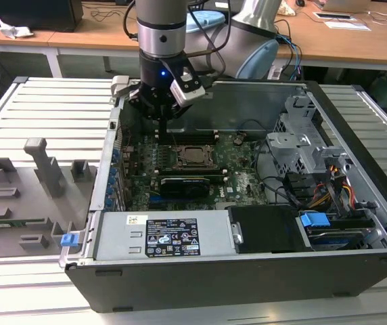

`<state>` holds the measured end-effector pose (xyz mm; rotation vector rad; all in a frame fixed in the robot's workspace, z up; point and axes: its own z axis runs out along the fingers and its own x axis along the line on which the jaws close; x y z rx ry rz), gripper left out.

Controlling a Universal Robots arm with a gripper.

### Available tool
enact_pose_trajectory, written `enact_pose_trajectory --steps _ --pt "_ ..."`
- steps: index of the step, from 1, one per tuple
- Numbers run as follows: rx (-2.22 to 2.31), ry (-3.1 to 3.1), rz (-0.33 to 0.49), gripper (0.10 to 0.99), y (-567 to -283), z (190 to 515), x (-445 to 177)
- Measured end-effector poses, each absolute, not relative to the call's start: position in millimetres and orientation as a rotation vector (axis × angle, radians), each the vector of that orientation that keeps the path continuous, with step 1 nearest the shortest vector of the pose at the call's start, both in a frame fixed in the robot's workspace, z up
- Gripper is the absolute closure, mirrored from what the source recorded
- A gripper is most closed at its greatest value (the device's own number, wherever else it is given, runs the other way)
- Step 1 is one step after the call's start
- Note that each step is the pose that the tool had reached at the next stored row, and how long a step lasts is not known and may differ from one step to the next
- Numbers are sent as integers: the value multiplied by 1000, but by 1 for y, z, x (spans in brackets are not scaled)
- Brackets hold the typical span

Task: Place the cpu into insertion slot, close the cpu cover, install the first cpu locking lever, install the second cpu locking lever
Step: 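Install the first cpu locking lever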

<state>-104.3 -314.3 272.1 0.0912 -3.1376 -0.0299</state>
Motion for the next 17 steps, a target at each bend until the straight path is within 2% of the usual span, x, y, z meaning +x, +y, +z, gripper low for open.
enact_pose_trajectory --steps 17 --pt "96 -3138 -30 980 -298 263 -109"
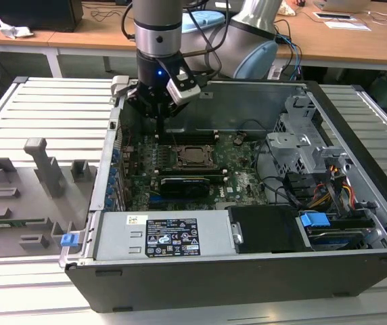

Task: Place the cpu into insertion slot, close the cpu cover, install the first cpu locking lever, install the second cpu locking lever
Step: 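Install the first cpu locking lever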

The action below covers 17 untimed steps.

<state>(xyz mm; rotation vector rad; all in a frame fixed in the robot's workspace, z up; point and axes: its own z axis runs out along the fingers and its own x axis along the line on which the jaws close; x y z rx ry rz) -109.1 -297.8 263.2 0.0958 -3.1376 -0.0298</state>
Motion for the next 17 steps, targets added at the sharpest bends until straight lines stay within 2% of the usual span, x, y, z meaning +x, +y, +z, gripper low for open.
enact_pose_trajectory --steps 17 --pt "96 -3138 -30 980 -287 262 -100"
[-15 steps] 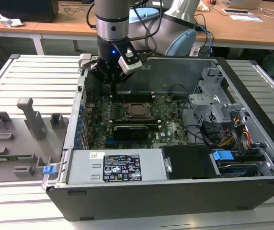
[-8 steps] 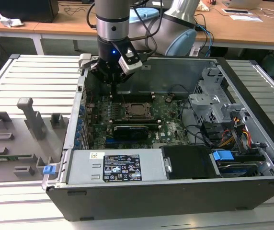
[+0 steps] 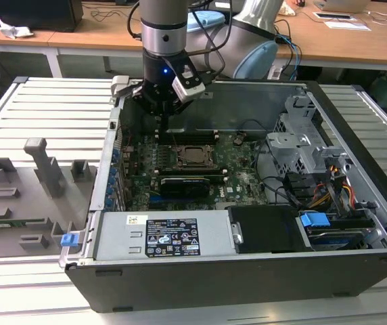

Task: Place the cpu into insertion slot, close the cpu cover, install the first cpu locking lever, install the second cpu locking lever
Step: 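Install the first cpu locking lever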

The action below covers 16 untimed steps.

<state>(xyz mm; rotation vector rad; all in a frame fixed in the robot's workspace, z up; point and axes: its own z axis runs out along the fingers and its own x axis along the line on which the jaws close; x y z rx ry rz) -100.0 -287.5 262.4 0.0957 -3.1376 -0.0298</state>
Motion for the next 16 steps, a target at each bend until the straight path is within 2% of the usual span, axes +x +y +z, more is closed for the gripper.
enact_pose_trajectory --steps 16 --pt "96 -3137 -29 980 -286 261 -74"
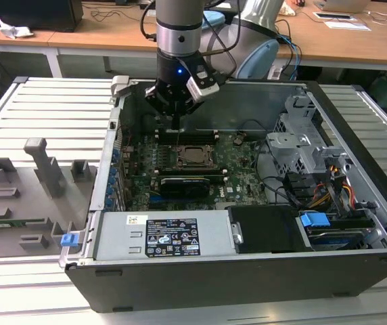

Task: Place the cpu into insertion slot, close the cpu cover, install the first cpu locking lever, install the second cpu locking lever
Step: 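Install the first cpu locking lever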

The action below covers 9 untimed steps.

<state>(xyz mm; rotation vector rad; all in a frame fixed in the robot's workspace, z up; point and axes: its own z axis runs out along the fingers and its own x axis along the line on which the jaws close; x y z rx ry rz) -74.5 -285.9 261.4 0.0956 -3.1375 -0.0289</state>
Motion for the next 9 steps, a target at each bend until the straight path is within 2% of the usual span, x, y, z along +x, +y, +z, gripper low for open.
enact_pose_trajectory --steps 9 --pt "96 -3137 -29 980 -286 260 -66"
